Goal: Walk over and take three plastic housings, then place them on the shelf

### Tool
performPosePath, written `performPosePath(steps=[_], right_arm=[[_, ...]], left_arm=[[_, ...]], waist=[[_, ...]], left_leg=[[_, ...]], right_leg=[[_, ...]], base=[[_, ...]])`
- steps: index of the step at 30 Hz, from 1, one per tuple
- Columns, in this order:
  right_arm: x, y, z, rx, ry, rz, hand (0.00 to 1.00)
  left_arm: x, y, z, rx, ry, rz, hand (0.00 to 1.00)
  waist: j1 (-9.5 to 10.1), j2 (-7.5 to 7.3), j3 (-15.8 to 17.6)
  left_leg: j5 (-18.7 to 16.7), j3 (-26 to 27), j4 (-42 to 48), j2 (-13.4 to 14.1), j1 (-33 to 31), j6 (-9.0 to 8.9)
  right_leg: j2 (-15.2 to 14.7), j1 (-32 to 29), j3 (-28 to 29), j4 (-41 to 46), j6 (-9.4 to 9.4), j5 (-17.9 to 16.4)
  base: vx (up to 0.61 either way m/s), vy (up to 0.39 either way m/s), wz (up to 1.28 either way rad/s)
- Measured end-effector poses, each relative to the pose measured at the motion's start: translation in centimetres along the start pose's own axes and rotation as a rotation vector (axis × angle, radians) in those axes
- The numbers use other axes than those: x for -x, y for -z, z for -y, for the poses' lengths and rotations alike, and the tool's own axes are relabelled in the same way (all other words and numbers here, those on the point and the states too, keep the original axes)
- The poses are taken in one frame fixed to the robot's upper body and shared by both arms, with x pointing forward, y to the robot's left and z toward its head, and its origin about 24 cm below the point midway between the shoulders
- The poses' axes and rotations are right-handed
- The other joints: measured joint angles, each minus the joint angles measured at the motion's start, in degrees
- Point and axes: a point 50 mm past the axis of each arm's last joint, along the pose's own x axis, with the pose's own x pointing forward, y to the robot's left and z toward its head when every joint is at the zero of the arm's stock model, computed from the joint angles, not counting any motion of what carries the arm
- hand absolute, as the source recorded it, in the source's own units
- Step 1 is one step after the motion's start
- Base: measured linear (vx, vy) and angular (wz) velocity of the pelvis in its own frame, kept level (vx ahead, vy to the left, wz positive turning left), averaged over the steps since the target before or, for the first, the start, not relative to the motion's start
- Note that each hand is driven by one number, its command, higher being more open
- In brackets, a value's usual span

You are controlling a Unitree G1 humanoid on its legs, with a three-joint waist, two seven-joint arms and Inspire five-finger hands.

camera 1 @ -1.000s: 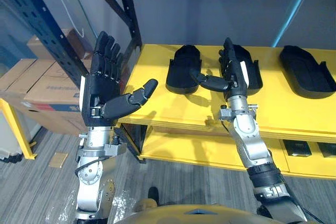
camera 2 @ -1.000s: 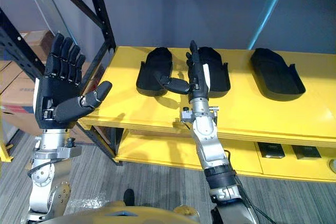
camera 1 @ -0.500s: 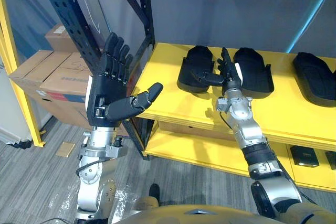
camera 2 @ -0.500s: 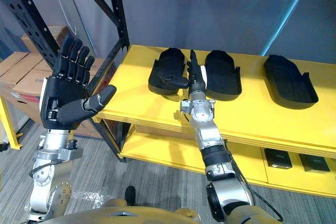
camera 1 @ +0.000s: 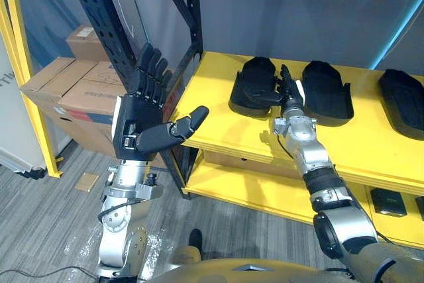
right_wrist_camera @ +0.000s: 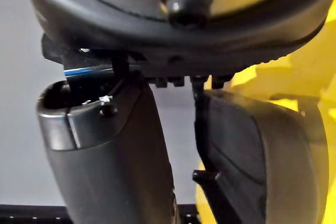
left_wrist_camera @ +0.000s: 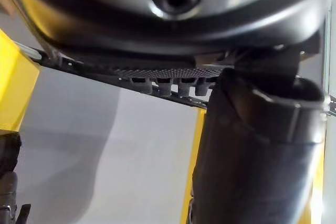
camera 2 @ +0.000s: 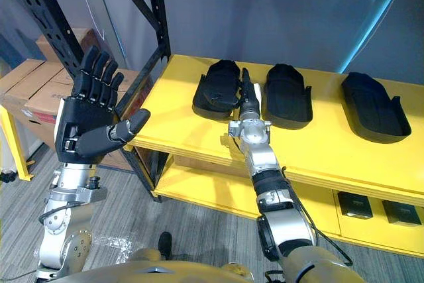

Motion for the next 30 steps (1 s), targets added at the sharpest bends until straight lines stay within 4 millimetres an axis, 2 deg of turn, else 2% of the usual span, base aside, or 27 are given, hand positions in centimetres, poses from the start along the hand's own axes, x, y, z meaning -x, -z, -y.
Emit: performPosePath(steps=[12,21,30], right_arm=[[-0.8,-1.3,-0.5,0.04,-0.053,0.023,1.0],[-1.3,-1.8,-0.8,0.051,-0.068,0.037,1.0],[-1.2,-2.0,-1.0,0.156,-0.074,0.076,1.0]], left_arm=[[0.0,0.0,0.0,-0.013,-0.004,-0.003,1.0],[0.2,0.1,0.0,-0.013,-0.01,-0.01,1.0],[0.2,0.1,-0.1,-0.013,-0.01,-0.01,1.0]], waist=[[0.12,0.49,2.4],[0.25,0.65,2.7],[0.24,0.78,2.7]], left_leg=[[0.1,-1.0,0.0,-0.1,-0.4,-0.34],[0.4,-1.5,0.0,-0.1,-1.3,-0.21],[0.2,-1.4,0.0,0.0,-1.2,-0.45]], right_leg=[[0.0,-0.1,-1.0,0.6,-0.34,-0.3],[-0.1,-0.9,-1.3,1.1,-0.4,-0.4],[-0.1,-1.0,-1.2,1.2,-0.82,-0.7]], base=[[-0.01,-0.017,0.04],[0.0,-0.015,0.02],[0.0,0.0,0.0]])
